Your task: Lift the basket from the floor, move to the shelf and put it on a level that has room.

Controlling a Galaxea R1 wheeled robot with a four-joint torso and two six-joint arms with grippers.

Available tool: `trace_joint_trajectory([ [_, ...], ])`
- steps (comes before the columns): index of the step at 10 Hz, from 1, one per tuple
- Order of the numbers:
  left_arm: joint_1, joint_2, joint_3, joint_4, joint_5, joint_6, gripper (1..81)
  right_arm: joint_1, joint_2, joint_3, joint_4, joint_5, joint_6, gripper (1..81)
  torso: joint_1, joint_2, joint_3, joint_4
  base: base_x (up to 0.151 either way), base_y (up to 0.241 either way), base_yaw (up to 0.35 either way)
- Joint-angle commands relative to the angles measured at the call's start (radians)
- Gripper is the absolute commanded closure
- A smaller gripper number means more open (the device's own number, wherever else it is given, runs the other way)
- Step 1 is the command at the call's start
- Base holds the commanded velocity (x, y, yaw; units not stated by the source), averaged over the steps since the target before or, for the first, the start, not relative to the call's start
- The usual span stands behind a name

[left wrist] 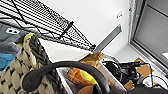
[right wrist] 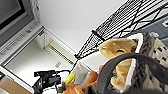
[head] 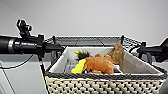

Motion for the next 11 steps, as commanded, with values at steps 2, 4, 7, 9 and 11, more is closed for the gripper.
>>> trace_joint_trajectory([
  [2,-0.195,0.036,-0.109,-0.051,-0.001,0.012,81.1,0.199,0.034,-0.074,0.003,0.003,0.058,81.1,0.0,0.0,0.0,0.0,0.0,0.0,0.0],
  [4,-0.226,0.048,-0.119,-0.071,0.002,0.012,81.1,0.24,0.037,-0.085,0.003,-0.019,0.087,81.1,0.0,0.0,0.0,0.0,0.0,0.0,0.0],
  [7,-0.257,0.058,-0.146,-0.092,0.003,0.012,81.1,0.285,0.062,-0.114,-0.001,-0.038,0.124,81.1,0.0,0.0,0.0,0.0,0.0,0.0,0.0],
  [9,-0.261,0.07,-0.18,-0.094,0.028,0.012,81.1,0.286,0.086,-0.138,0.003,-0.046,0.124,81.1,0.0,0.0,0.0,0.0,0.0,0.0,0.0],
  [11,-0.295,0.093,-0.218,-0.12,0.032,0.012,81.1,0.311,0.12,-0.166,0.009,-0.046,0.125,81.1,0.0,0.0,0.0,0.0,0.0,0.0,0.0],
])
